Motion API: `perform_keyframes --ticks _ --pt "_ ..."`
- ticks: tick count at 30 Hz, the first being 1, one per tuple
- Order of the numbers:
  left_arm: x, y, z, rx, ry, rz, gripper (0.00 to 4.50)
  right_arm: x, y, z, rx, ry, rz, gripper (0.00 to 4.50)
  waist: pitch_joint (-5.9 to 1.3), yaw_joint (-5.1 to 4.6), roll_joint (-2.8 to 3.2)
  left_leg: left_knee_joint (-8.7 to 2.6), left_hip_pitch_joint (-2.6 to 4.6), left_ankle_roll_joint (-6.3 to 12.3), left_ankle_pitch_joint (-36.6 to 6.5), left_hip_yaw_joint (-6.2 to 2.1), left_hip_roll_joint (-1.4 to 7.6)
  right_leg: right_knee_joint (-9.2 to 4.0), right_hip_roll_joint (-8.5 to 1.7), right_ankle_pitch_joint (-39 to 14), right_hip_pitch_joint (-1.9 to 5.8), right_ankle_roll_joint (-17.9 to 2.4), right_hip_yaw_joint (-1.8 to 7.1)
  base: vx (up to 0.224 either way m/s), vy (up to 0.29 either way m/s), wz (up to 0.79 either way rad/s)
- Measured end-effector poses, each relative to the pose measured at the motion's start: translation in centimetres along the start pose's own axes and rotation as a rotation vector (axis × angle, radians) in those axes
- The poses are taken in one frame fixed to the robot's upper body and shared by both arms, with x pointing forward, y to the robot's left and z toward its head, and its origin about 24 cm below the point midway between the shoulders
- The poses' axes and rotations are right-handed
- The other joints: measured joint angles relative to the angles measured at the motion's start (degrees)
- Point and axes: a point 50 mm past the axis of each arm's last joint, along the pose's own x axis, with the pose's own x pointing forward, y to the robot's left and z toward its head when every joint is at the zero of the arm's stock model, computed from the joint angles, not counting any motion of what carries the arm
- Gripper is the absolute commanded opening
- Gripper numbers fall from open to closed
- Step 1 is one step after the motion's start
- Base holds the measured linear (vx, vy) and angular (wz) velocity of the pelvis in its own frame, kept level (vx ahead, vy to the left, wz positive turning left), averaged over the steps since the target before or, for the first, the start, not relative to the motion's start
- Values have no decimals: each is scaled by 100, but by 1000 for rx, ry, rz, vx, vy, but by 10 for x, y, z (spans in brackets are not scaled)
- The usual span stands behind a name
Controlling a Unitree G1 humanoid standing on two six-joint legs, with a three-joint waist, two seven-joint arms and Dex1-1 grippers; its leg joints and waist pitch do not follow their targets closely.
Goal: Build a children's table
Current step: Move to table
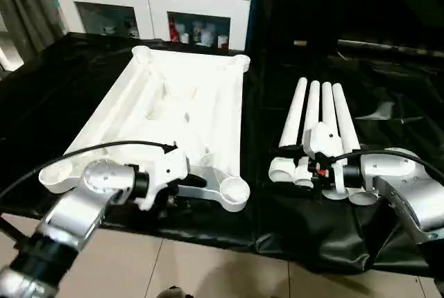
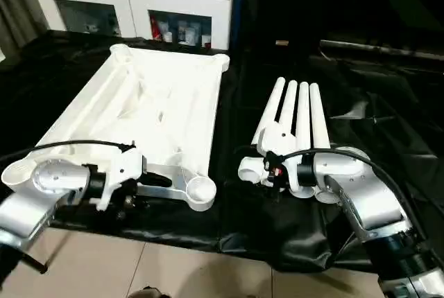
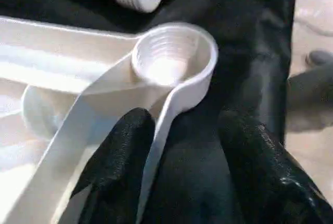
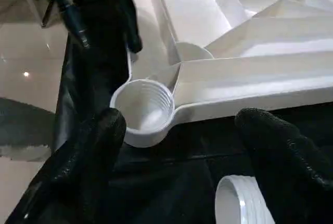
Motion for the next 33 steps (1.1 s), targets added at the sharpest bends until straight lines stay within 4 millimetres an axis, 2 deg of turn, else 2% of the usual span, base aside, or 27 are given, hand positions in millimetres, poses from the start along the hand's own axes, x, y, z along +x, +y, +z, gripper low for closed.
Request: perform_keyframes --ticks 2,7,11,13,16,19,21,23,27,33 --pt "-2 3 -1 4 16 -3 210 1 2 2 -12 -2 10 383 0 5 0 0 4 0 0 6 0 0 -1 0 1 -1 2 0 0 0" --pt "-4 9 -8 34 82 -34 167 2 9 1 -6 10 48 383 -2 36 3 1 7 1 1 24 4 11 -4 28 2 -46 10 0 0 0" --pt "-6 9 -15 41 129 -64 130 2 10 0 -2 13 51 383 -4 41 5 0 16 -3 4 69 42 26 -5 65 1 -100 4 29 -4 0" --pt "-5 8 -16 52 140 -77 126 2 10 0 -3 13 51 383 -4 42 5 -1 15 -9 10 83 63 28 -1 58 -3 -89 -4 63 -9 -1" --pt "-4 11 -14 67 134 -80 86 2 11 0 3 16 49 383 -8 41 11 0 16 -7 17 138 109 28 6 33 -7 -81 -13 41 -3 -2" --pt "-3 14 -13 66 131 -73 75 2 10 -1 4 19 44 383 -8 41 11 -1 15 -3 18 160 121 24 6 26 -10 -84 -13 0 0 0" --pt "-3 15 -14 60 131 -68 44 2 10 -1 4 19 40 383 -7 34 12 -1 18 -3 18 167 122 24 6 26 -10 -84 -8 0 0 0" --pt "-3 15 -14 58 131 -70 44 3 10 -1 3 19 38 383 -7 32 11 -1 23 -3 18 169 122 26 6 26 -9 -84 -5 0 0 0" --pt "-2 18 -15 58 126 -70 10 5 10 0 4 9 29 383 -7 13 10 -1 33 -5 18 172 127 35 6 28 -10 -85 -5 0 0 0" --pt "-10 29 -20 47 138 -20 3 8 7 5 -7 -6 21 383 -7 -14 10 -7 41 -17 24 173 134 50 8 28 -17 -85 -9 0 0 0"
